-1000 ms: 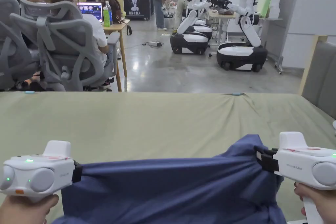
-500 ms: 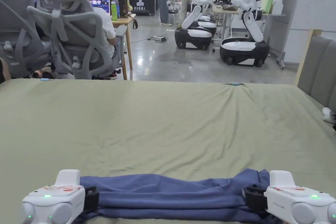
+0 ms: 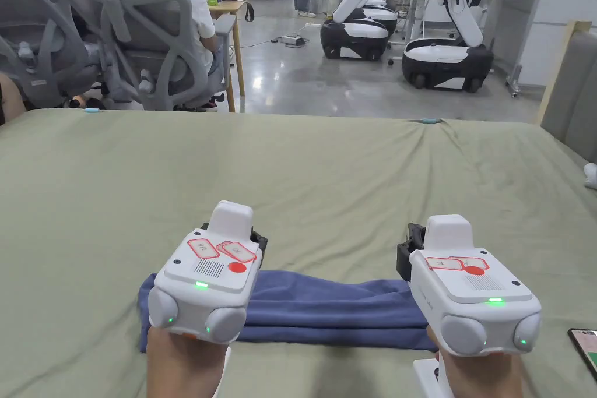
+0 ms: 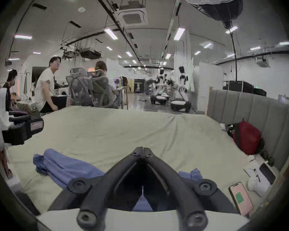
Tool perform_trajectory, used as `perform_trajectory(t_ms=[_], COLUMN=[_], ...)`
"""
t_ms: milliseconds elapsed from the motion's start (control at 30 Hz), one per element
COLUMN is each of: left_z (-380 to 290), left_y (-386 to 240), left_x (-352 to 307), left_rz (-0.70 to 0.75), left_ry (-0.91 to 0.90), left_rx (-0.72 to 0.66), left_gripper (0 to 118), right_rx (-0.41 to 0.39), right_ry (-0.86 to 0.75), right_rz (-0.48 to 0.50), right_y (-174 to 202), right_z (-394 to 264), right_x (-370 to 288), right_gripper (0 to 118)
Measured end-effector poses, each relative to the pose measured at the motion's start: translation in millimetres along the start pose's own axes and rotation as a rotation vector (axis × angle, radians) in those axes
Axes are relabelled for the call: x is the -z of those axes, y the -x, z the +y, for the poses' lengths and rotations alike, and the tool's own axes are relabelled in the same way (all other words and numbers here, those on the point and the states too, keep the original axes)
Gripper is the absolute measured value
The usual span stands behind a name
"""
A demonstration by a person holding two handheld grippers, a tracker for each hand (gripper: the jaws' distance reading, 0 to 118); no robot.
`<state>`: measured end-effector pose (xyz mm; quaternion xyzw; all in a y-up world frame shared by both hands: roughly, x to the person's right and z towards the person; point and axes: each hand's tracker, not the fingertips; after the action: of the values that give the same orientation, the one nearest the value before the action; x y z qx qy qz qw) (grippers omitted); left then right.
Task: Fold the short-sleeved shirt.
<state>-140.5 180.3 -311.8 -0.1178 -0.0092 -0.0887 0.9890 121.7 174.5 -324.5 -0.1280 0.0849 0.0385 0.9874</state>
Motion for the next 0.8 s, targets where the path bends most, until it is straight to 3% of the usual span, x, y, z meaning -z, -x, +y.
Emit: perform_trajectory(t_ms=[33,200,233,333,367,400,433,467,533,667,700,733,800], left_z=[-1,-18,-26,-57,-69,-81,-91,-104,-133,-188,-192,-185,-175], left_y=[4,59,78,136,154,170,185,200,219,216,208,198,186], left_x=[1,13,18,26,29,28,23,27,33,58,62,64,76], left_rz=[0.014,0.033,0.035,0.021,0.001,-0.016,-0.043,-0.030,-0.063,-0.275,-0.343,-0.373,-0.358], left_ry=[0.000,0.103,0.148,0.261,0.290,0.318,0.269,0.302,0.369,0.463,0.430,0.369,0.375], left_rx=[-0.005,-0.150,-0.215,-0.459,-0.549,-0.643,-0.744,-0.832,-1.013,-1.387,-1.414,-1.350,-1.284], left_gripper=[0,0,6,36,84,116,118,114,118,118,118,118,118], right_rx=[0.010,-0.020,-0.030,-0.083,-0.085,-0.084,-0.081,-0.078,-0.074,-0.070,-0.070,-0.067,-0.058], right_ry=[0.026,0.028,0.033,0.043,0.048,0.053,0.057,0.062,0.072,0.091,0.095,0.098,0.107], right_rz=[0.035,0.032,0.035,0.039,0.046,0.054,0.058,0.064,0.074,0.078,0.074,0.072,0.066], right_y=[0,9,13,30,35,39,43,46,52,54,53,52,49], right_z=[0,-3,-5,-6,-7,-8,-9,-9,-11,-13,-13,-11,-10], right_x=[1,2,3,8,10,12,14,17,20,27,28,29,31], right_gripper=[0,0,0,0,0,0,0,0,0,0,0,0,0])
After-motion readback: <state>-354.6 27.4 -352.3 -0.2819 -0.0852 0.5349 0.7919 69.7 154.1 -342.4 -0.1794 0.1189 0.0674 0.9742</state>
